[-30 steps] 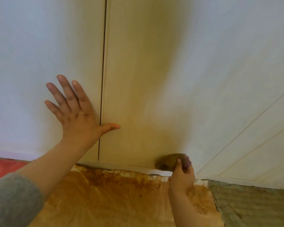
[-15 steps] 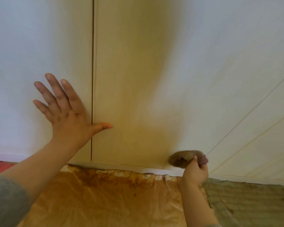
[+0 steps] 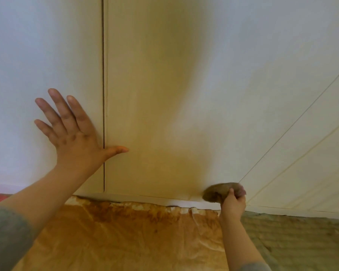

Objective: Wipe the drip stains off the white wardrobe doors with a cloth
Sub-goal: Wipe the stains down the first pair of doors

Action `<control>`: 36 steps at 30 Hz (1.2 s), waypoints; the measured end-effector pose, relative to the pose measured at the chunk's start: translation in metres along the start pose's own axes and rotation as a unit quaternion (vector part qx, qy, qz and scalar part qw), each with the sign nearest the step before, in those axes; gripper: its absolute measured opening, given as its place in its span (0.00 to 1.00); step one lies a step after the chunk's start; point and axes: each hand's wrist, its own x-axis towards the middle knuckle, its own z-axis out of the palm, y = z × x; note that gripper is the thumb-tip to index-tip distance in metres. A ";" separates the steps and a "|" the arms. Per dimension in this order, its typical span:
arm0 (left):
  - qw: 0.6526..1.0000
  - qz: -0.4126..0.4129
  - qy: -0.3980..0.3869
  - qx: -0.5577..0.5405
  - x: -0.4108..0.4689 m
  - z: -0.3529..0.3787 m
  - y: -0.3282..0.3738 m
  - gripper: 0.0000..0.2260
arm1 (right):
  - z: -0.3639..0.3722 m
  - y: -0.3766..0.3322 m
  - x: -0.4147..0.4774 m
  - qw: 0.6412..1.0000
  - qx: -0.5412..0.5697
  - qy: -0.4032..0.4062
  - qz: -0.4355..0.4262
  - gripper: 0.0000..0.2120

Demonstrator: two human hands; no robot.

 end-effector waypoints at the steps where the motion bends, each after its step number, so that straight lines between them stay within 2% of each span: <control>1: 1.000 0.000 -0.001 0.002 0.000 0.000 0.000 0.68 | -0.004 0.004 0.001 1.000 -0.007 -0.025 0.015 0.16; 5: 1.000 0.016 0.005 0.026 -0.003 -0.002 -0.001 0.67 | -0.001 0.002 -0.023 0.995 0.010 -0.098 -0.007 0.18; 9: 0.998 0.055 0.006 -0.009 -0.009 -0.006 -0.016 0.63 | 0.027 -0.001 -0.084 0.970 0.031 -0.234 -0.051 0.15; 12: 0.992 0.128 -0.005 0.010 -0.018 -0.008 -0.044 0.55 | 0.054 0.003 -0.129 0.947 0.066 -0.311 -0.047 0.08; 15: 0.978 0.200 -0.015 0.050 -0.024 -0.011 -0.073 0.49 | 0.073 0.008 -0.163 0.926 0.078 -0.368 -0.036 0.07; 17: 0.974 0.214 -0.014 0.070 -0.024 -0.014 -0.084 0.48 | 0.084 0.010 -0.182 0.914 0.090 -0.396 -0.025 0.07; 21: 0.973 0.209 0.003 0.096 -0.023 -0.010 -0.081 0.48 | 0.107 0.007 -0.207 0.898 0.121 -0.421 -0.039 0.08; 25: 0.972 0.204 0.006 0.113 -0.021 -0.003 -0.087 0.63 | 0.136 0.005 -0.215 0.903 0.123 -0.399 -0.098 0.13; 27: 0.972 0.203 0.003 0.114 -0.019 0.000 -0.088 0.68 | 0.144 0.013 -0.210 0.902 0.110 -0.399 -0.119 0.15; 33: 0.976 0.195 0.002 0.092 -0.014 0.010 -0.089 0.72 | 0.143 0.082 -0.196 0.912 -0.022 -0.406 -0.064 0.11; 36: 0.976 0.196 -0.001 0.090 -0.014 0.010 -0.091 0.71 | 0.143 0.100 -0.190 0.917 -0.046 -0.394 -0.040 0.11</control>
